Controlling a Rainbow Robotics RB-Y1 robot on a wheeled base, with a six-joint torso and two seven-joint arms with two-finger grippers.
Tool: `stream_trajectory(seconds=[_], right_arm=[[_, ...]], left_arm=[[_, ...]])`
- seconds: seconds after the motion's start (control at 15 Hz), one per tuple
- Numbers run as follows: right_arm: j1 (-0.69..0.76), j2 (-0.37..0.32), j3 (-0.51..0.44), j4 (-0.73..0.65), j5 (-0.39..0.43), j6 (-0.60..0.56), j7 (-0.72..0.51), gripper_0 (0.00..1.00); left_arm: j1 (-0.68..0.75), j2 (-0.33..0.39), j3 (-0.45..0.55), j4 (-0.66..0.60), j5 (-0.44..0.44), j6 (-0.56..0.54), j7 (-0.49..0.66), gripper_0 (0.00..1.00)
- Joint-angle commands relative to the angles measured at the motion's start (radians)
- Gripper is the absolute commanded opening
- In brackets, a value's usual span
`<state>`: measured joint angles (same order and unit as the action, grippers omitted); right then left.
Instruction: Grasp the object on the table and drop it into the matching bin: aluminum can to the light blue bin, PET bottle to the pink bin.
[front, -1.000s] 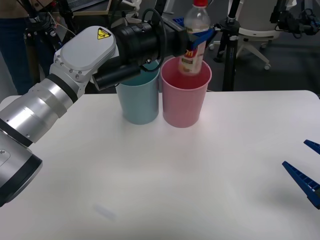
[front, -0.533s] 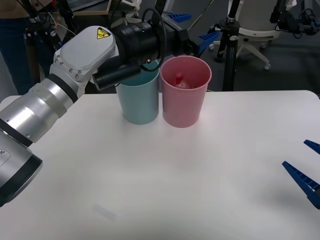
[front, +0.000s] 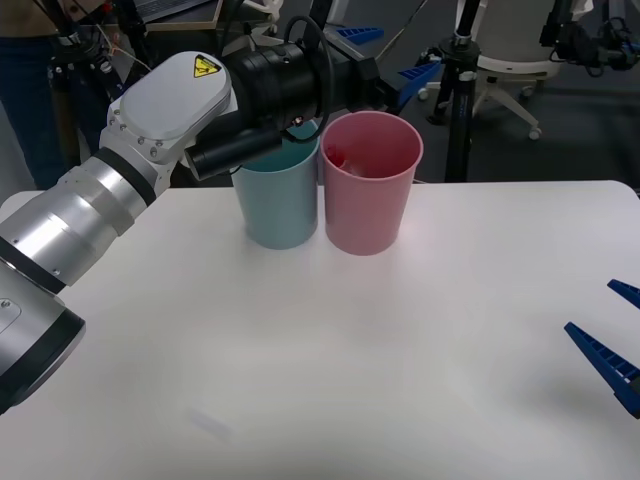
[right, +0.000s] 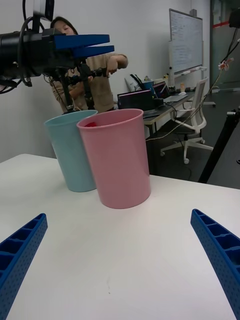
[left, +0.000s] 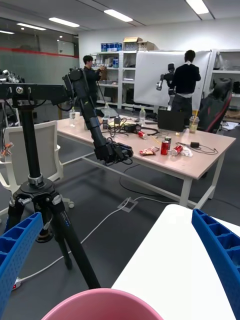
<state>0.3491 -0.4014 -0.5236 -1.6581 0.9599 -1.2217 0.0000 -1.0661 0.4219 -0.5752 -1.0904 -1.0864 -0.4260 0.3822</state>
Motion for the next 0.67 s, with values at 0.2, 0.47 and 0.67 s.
stream_trajectory(seconds=[0.2, 0.47, 0.67], right_arm=[[0.000, 0.000, 0.000, 0.000, 0.000, 0.000, 0.000, 1.00], [0.000, 0.000, 0.000, 0.000, 0.000, 0.000, 0.000, 1.00], [0.000, 0.000, 0.000, 0.000, 0.000, 0.000, 0.000, 1.00]], left_arm=[[0.002, 0.020, 0.000, 0.000, 0.048, -0.023, -0.019, 1.00], [0.003, 0.081, 0.000, 0.001, 0.161, -0.094, -0.074, 1.00], [0.005, 0.152, -0.038, 0.000, 0.318, -0.126, -0.174, 1.00]])
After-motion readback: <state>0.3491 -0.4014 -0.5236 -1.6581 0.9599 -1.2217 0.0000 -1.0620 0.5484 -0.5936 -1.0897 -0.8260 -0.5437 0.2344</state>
